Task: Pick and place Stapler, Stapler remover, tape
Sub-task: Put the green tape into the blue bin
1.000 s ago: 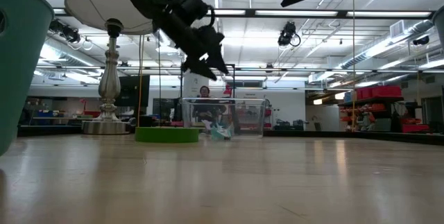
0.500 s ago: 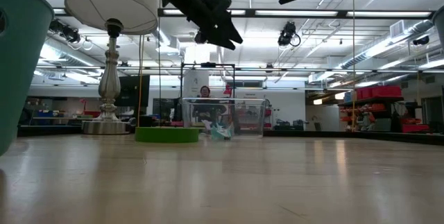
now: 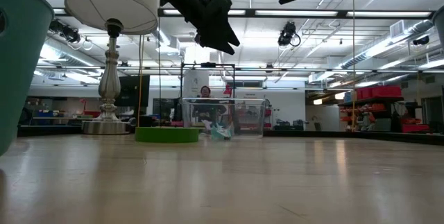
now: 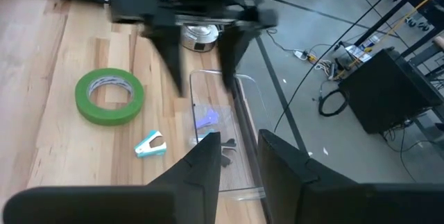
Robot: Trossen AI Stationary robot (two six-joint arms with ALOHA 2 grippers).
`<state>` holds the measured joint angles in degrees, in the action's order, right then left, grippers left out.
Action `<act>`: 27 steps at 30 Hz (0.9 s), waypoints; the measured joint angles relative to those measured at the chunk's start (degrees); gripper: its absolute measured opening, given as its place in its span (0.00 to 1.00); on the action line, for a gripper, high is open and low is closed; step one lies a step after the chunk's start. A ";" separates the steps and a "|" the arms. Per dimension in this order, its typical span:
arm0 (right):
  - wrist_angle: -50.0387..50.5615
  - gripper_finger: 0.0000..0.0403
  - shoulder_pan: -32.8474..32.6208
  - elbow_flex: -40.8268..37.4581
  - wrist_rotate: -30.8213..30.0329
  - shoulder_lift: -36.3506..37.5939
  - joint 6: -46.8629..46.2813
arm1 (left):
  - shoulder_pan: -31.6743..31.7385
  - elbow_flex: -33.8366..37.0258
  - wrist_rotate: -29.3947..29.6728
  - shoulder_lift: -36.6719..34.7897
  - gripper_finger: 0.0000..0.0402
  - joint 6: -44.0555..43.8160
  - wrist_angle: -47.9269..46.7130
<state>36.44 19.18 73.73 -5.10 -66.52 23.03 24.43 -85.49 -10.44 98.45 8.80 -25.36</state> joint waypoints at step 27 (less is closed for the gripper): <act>0.03 0.24 0.00 0.00 0.01 0.04 0.43 | -9.34 0.02 3.17 0.00 0.70 15.01 -25.27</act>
<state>36.47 19.18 73.73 -5.09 -66.48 23.45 15.09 -85.47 -7.27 98.45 23.81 -50.63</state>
